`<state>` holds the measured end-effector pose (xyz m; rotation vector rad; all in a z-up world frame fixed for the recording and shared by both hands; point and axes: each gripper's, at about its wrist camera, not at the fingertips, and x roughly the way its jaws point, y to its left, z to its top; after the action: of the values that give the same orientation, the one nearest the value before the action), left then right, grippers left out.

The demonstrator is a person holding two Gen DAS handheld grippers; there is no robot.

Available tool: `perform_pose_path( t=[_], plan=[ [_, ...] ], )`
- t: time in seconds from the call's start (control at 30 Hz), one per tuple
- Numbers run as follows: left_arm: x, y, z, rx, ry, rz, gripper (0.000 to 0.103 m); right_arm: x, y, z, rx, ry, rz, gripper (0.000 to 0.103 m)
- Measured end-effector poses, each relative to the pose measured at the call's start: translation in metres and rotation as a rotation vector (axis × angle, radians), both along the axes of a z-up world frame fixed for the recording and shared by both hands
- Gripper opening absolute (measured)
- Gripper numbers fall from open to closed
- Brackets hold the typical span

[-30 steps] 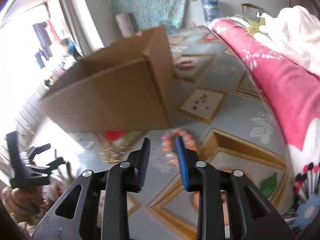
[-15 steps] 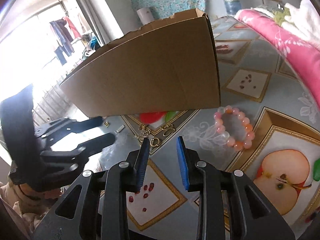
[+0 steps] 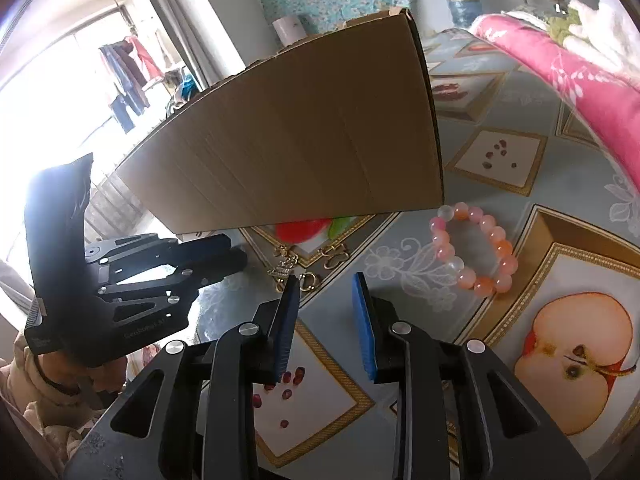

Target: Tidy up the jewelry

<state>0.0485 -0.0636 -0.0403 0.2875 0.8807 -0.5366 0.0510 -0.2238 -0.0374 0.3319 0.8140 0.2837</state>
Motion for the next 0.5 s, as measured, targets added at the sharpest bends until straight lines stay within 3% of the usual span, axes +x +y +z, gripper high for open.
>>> perform_pose_path(
  t=[0.5],
  plan=[
    [0.003,0.002,0.0,0.0,-0.001,-0.003,0.025,-0.017,-0.004,0.013,-0.006,-0.061,-0.064,0.035]
  ],
)
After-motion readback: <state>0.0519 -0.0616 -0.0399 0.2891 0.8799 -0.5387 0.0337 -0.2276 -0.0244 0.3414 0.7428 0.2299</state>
